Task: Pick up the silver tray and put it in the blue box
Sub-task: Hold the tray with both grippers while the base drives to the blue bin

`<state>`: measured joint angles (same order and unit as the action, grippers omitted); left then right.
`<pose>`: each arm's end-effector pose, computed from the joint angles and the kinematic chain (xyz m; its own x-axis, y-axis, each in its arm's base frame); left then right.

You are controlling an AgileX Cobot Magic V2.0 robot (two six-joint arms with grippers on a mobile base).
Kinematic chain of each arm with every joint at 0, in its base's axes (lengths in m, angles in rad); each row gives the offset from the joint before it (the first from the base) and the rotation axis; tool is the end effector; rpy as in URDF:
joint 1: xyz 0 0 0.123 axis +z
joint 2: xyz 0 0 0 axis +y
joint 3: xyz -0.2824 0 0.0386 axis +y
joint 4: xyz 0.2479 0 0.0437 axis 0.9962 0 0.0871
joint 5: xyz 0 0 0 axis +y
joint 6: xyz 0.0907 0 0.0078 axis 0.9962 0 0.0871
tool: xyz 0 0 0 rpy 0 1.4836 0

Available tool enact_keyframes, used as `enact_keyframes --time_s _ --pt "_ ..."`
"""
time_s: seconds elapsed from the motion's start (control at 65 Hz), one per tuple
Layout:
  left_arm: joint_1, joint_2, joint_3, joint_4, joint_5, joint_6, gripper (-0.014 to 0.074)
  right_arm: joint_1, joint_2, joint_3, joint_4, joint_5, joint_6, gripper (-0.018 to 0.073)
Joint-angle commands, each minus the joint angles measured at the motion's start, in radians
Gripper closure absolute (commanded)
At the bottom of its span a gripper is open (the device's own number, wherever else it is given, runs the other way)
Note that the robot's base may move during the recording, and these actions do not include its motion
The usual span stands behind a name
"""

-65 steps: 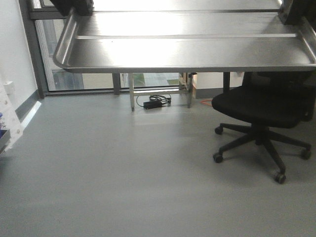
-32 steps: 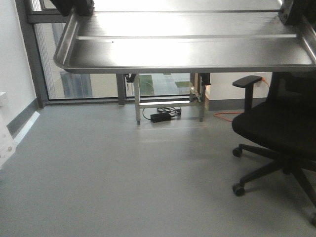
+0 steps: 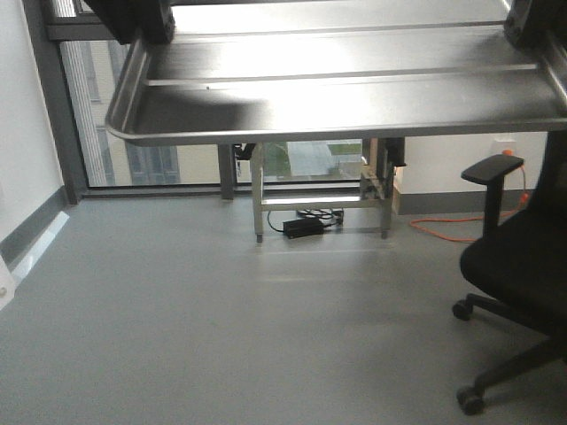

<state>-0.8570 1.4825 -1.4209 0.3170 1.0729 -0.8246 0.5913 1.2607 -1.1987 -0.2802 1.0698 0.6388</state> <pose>0.2211 -0.2172 0.3611 -0.8323 0.0497 -0.5520 0.1500 0.9790 -0.1381 0.2168 0.1189 0.3563 -0.8332 0.0023 -0.5530 -0.0413 0.9969 0.0664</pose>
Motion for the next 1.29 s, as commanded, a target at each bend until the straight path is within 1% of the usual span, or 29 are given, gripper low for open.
enact_keyframes --time_s 0.0,0.2,0.262,0.292,0.338,0.631,0.785,1.277 --pt "0.0 -0.031 -0.033 0.063 0.006 0.006 0.0701 -0.008 -0.027 -0.034 -0.072 -0.008 -0.01 0.05" --pt "0.0 -0.031 -0.033 0.063 -0.001 0.006 0.0701 -0.008 -0.027 -0.034 -0.072 -0.008 -0.01 0.05" --pt "0.0 -0.031 -0.033 0.1 -0.075 0.006 0.0701 -0.008 -0.027 -0.034 -0.072 -0.008 -0.01 0.05" --pt "0.0 -0.031 -0.033 0.11 -0.091 0.019 0.0701 -0.008 -0.027 -0.034 -0.072 -0.008 -0.01 0.05" --pt "0.0 -0.031 -0.033 0.11 -0.081 0.048 0.0701 -0.008 -0.027 -0.034 -0.072 -0.008 -0.01 0.05" --pt "0.0 -0.031 -0.037 0.11 -0.035 0.032 0.0701 -0.008 -0.027 -0.034 -0.072 -0.007 -0.01 0.0501" --pt "0.0 -0.031 -0.037 0.135 -0.036 0.032 0.0701 -0.008 -0.027 -0.034 -0.072 -0.007 -0.01 0.0501" --pt "0.0 -0.031 -0.04 0.134 -0.037 0.032 0.0701 -0.008 -0.027 -0.034 -0.072 -0.007 -0.01 0.0501"
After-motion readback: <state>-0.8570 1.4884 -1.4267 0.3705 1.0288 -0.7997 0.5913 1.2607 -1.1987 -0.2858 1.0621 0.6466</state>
